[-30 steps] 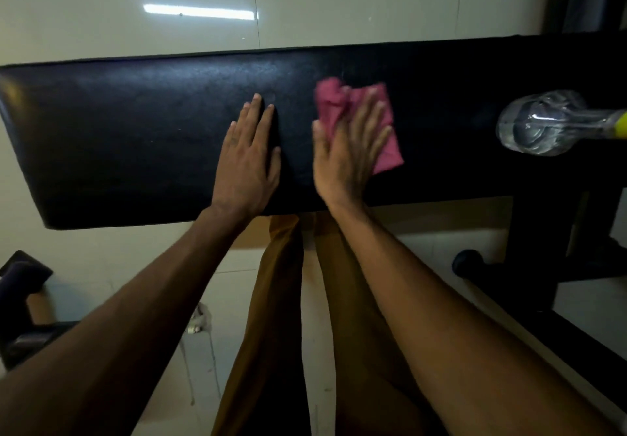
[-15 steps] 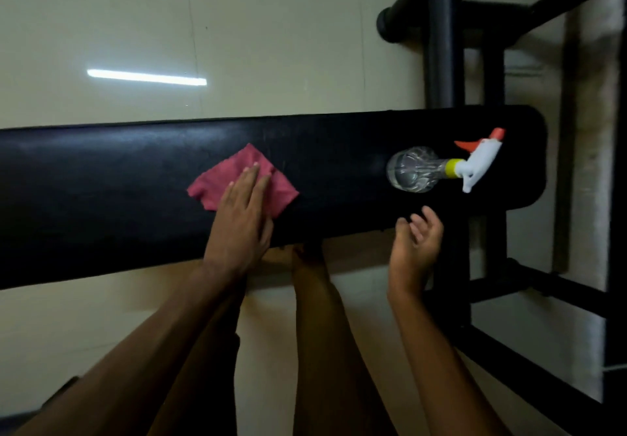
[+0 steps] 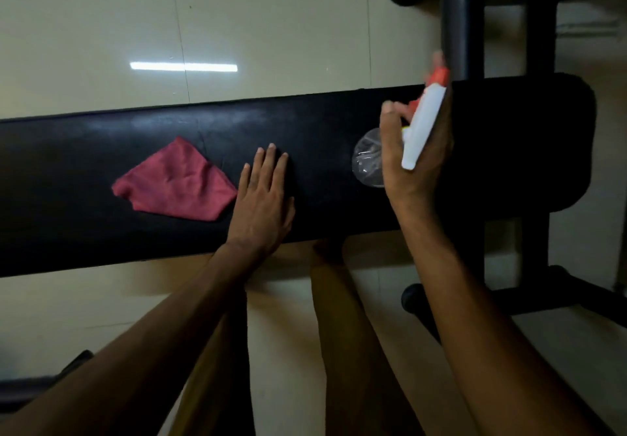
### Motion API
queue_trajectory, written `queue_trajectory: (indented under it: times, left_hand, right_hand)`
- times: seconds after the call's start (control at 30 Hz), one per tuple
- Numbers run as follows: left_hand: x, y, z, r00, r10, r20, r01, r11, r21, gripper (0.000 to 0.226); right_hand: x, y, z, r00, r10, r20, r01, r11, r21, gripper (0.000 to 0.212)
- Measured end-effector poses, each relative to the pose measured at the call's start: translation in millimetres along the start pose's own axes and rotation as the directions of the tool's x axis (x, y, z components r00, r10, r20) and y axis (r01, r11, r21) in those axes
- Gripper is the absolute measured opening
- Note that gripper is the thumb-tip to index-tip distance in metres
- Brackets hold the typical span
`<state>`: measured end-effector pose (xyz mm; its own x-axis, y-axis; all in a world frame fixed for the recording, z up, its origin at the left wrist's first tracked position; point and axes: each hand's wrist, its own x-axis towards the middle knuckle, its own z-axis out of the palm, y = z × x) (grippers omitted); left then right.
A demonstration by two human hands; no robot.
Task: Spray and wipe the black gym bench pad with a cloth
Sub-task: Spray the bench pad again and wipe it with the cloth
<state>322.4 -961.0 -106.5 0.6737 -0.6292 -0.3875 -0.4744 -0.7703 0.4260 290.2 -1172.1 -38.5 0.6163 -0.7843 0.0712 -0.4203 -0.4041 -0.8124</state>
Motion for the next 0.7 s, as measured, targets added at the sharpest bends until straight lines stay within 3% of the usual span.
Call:
queue_trajectory:
  times: [0.1,0.17,0.3,0.4,0.57,0.7]
  left_hand:
    - [4,9,10,0.999,-0.044,-0.002,0.044,0.998,0.038,0.076]
    - [3,14,14,0.997,-0.081,-0.015,0.081,0.996,0.037,0.077]
    - [0,25,15,0.984,-0.173,-0.046,0.173,0.985,0.000,0.075]
    - [3,33,16,0.975,-0.218,-0.040,0.217,0.976,-0.030,0.075]
    - [5,38,17,0.968,-0.247,-0.038,0.246,0.968,-0.046,0.074]
    - [3,43,22,0.982,-0.186,-0.015,0.186,0.982,0.013,0.077]
  right_hand:
    - [19,0,-4,0.995,-0.010,0.102,0.009,1.000,0.015,0.019]
    - [23,1,-9,0.984,0.007,0.180,-0.016,0.999,0.052,0.008]
    - [1,-5,-27,0.896,0.066,0.440,-0.117,0.989,0.090,0.016]
    - [-27,3,-33,0.778,0.254,0.575,-0.285,0.958,-0.036,0.018]
    - [-65,22,-45,0.643,0.478,0.598,-0.423,0.873,-0.243,0.026]
    - [-70,31,-62,0.623,0.554,0.552,-0.518,0.821,-0.239,0.024]
